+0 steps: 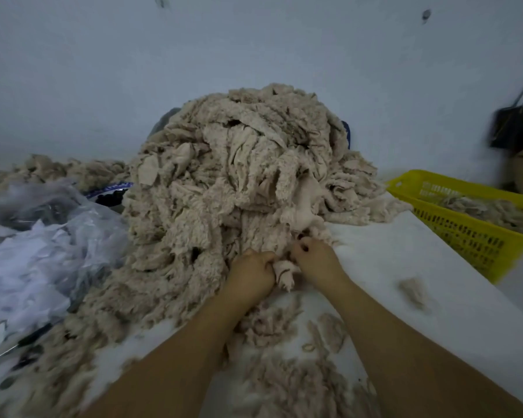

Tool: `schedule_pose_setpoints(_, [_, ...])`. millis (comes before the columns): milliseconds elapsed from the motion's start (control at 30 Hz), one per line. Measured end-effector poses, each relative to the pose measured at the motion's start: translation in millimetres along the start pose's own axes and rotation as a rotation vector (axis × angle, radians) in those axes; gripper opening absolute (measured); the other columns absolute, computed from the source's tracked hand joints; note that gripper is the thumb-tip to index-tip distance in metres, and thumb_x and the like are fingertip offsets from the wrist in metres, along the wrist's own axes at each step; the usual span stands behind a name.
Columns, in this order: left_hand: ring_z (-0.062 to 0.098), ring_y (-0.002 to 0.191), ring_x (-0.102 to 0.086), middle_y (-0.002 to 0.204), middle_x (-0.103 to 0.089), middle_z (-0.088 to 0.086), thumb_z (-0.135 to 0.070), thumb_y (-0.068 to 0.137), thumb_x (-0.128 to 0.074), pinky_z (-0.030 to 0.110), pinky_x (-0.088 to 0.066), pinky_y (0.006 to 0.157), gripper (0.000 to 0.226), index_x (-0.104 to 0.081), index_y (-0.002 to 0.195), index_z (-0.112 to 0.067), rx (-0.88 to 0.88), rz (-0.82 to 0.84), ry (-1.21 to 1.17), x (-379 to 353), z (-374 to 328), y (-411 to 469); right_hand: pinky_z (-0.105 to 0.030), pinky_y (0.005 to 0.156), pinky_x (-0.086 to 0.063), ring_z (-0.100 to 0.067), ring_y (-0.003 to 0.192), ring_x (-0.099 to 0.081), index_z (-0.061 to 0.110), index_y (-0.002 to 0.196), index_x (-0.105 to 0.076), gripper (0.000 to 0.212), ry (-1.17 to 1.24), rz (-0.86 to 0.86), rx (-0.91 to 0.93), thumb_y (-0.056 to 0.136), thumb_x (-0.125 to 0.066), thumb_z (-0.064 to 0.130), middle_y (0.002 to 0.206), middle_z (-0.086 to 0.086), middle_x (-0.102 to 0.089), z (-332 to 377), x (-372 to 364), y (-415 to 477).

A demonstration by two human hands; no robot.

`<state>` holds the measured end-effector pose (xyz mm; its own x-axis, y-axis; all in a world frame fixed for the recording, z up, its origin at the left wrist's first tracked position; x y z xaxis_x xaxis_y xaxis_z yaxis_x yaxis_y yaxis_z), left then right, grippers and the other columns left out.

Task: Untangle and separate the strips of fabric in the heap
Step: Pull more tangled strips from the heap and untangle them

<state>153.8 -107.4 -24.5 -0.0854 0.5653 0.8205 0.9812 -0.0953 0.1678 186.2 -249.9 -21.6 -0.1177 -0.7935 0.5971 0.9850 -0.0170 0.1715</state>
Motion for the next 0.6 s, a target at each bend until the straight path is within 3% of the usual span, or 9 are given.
schedule_pose_setpoints(33, [0.033,0.103,-0.050,0.103,-0.059,0.023,-0.004,0.096,-0.042,0.031,-0.036,0.074,0.034,-0.069,0.116,-0.012,0.001,0.018,-0.001,0.7,2.3,-2.5,-0.031,0.055,-0.035,-0.020,0.066,-0.047,0.011,0.072,-0.048,0.034,0.026,-0.126,0.006,0.099,-0.053,0.030,0.079,-0.005,-0.049,0.7,12.6,-1.8])
schedule_pose_setpoints(100, [0.034,0.104,-0.050,0.108,-0.059,0.024,-0.005,0.098,-0.040,0.031,-0.040,0.081,0.036,-0.068,0.119,-0.012,0.022,0.039,-0.036,0.3,6.7,-6.0,-0.035,0.065,-0.043,-0.029,0.090,-0.050,0.008,0.099,-0.055,0.022,-0.107,-0.348,0.039,0.096,-0.059,0.029,0.109,-0.011,-0.048,7.4,34.0,-8.4])
schedule_pose_setpoints(167, [0.033,0.100,-0.051,0.105,-0.054,0.021,-0.006,0.099,-0.040,0.030,-0.038,0.079,0.035,-0.069,0.118,-0.012,0.018,0.028,-0.041,0.7,4.6,-8.9,-0.039,0.077,-0.048,-0.035,0.117,-0.045,0.010,0.137,-0.043,0.052,-0.260,-0.314,0.082,0.094,-0.064,0.029,0.142,-0.017,-0.032,16.9,32.1,-4.1])
schedule_pose_setpoints(233, [0.029,0.092,-0.047,0.095,-0.046,0.016,-0.005,0.099,-0.041,0.030,-0.034,0.074,0.032,-0.070,0.113,-0.009,-0.005,-0.004,-0.034,1.2,1.4,-12.9,-0.039,0.077,-0.050,-0.034,0.122,-0.047,0.016,0.152,-0.026,0.067,-0.379,-0.170,0.111,0.095,-0.061,0.023,0.158,-0.014,-0.014,24.2,20.5,6.9])
schedule_pose_setpoints(267, [0.026,0.088,-0.043,0.091,-0.043,0.013,-0.004,0.098,-0.042,0.030,-0.032,0.072,0.030,-0.070,0.108,-0.007,-0.024,-0.026,-0.032,2.0,-0.2,-14.9,-0.038,0.074,-0.049,-0.033,0.118,-0.050,0.015,0.152,-0.027,0.063,-0.433,-0.121,0.131,0.097,-0.057,0.019,0.159,-0.014,-0.013,27.6,16.3,13.1])
schedule_pose_setpoints(333, [0.021,0.084,-0.037,0.087,-0.039,0.010,-0.001,0.096,-0.044,0.030,-0.031,0.070,0.027,-0.070,0.103,-0.003,-0.063,-0.061,-0.033,3.3,-2.7,-18.9,-0.034,0.069,-0.042,-0.033,0.105,-0.056,0.006,0.133,-0.050,0.034,-0.460,-0.088,0.205,0.100,-0.046,0.010,0.144,-0.019,-0.040,37.4,13.9,23.4])
schedule_pose_setpoints(400, [0.020,0.084,-0.036,0.085,-0.037,0.006,-0.002,0.097,-0.044,0.029,-0.023,0.065,0.027,-0.070,0.104,-0.006,-0.081,-0.075,-0.063,4.2,-3.2,-20.3,-0.032,0.064,-0.033,-0.029,0.082,-0.053,0.004,0.094,-0.057,0.017,-0.313,-0.125,0.258,0.100,-0.041,0.006,0.103,-0.019,-0.057,49.7,18.5,25.0])
schedule_pose_setpoints(500, [0.025,0.094,-0.043,0.089,-0.046,0.004,-0.008,0.098,-0.043,0.030,-0.024,0.069,0.025,-0.066,0.107,-0.011,-0.118,-0.077,-0.046,5.9,-7.2,-20.0,-0.033,0.059,-0.028,-0.021,0.064,-0.039,0.009,0.076,-0.040,0.024,-0.192,-0.083,0.321,0.100,-0.042,0.009,0.071,-0.005,-0.042,65.2,15.6,16.1])
schedule_pose_setpoints(600, [0.022,0.107,-0.046,0.113,-0.053,0.004,-0.018,0.099,-0.045,0.031,-0.037,0.088,0.023,-0.063,0.112,-0.012,-0.169,-0.149,-0.105,14.5,-14.1,-24.9,-0.035,0.058,-0.029,-0.020,0.064,-0.039,0.012,0.075,-0.039,0.025,-0.178,-0.057,0.317,0.100,-0.043,0.011,0.070,-0.002,-0.040,55.6,13.2,-3.1])
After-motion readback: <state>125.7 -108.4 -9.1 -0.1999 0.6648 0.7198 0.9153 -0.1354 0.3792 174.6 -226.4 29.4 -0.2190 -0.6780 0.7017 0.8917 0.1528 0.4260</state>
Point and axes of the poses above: each hand's wrist, its own y-axis towards the middle knuckle, its own x-axis out of the back of the hand, z = x × y, the point moved 8 cm from there along y, towards the middle knuckle
